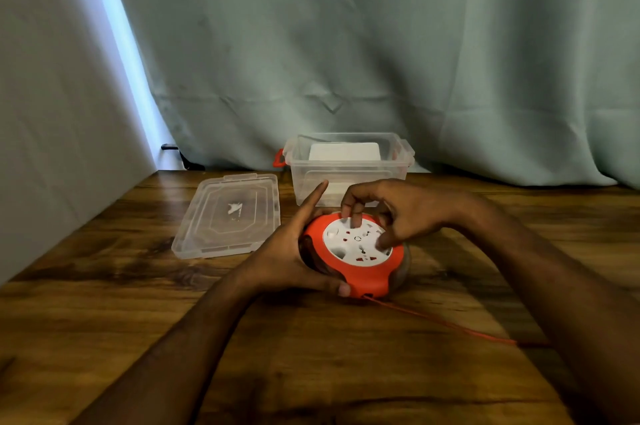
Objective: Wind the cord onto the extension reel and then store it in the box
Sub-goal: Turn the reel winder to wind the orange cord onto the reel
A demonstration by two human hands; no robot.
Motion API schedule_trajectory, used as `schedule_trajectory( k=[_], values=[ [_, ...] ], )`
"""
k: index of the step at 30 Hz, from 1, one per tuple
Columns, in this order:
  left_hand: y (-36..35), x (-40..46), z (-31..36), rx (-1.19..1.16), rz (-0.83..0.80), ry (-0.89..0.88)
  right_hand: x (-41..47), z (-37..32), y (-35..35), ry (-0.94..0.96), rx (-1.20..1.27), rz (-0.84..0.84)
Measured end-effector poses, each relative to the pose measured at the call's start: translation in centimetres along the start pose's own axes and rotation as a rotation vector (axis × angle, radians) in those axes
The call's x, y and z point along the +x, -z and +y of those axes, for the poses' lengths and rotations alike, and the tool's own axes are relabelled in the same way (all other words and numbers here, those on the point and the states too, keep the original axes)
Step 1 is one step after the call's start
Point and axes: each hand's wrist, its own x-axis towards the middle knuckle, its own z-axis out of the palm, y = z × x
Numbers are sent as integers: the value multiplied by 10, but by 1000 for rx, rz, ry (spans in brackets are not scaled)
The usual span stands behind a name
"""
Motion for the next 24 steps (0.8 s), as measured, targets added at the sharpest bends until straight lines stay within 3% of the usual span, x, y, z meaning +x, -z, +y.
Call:
schedule_trajectory(
  k=[10, 24],
  values=[
    [0, -1, 2, -8, 2, -3, 3, 4, -4, -9, 11, 9],
    [3, 1, 2, -17, -14, -5, 8, -4, -18, -59, -224, 105]
  ],
)
